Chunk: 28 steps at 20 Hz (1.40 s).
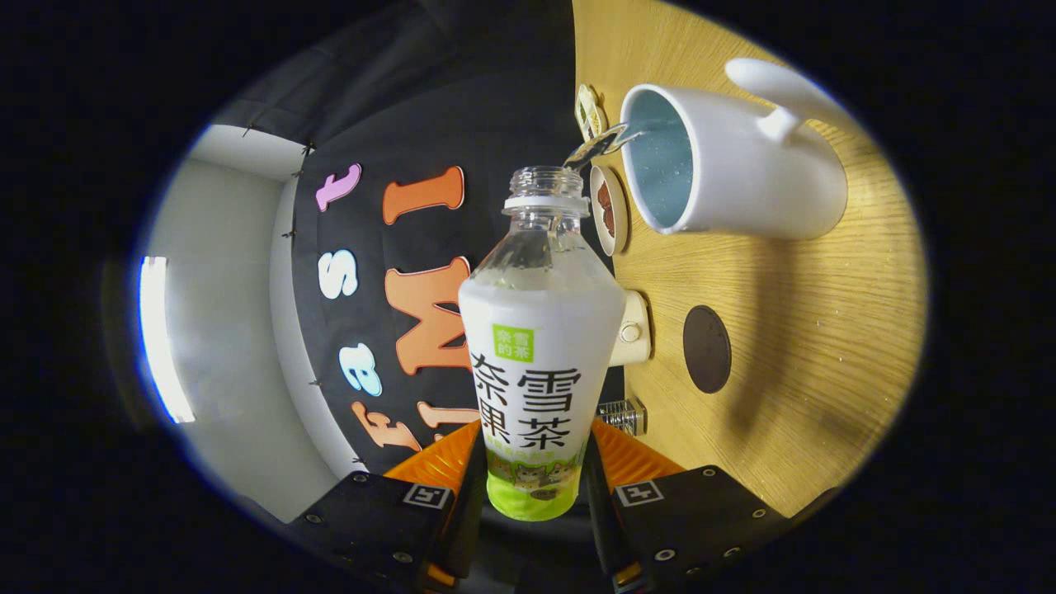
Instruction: Take the bottle from table, then pour the juice into the cup, finally place the bottle on the coaster
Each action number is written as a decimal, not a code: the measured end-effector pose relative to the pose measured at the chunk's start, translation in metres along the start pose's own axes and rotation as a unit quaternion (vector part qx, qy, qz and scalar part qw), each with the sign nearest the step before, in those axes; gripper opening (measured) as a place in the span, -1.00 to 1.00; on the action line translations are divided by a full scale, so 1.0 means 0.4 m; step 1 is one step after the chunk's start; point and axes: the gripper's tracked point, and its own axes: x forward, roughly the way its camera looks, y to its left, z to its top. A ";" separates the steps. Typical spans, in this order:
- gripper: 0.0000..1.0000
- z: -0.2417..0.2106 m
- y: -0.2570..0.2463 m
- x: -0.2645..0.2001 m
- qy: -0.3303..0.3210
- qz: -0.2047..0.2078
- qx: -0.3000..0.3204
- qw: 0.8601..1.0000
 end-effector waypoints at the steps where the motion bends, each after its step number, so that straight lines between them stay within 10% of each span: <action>1: 0.16 0.001 0.002 0.000 0.000 0.002 0.003 1.000; 28: 0.16 0.011 0.057 0.000 0.001 0.028 0.080 0.996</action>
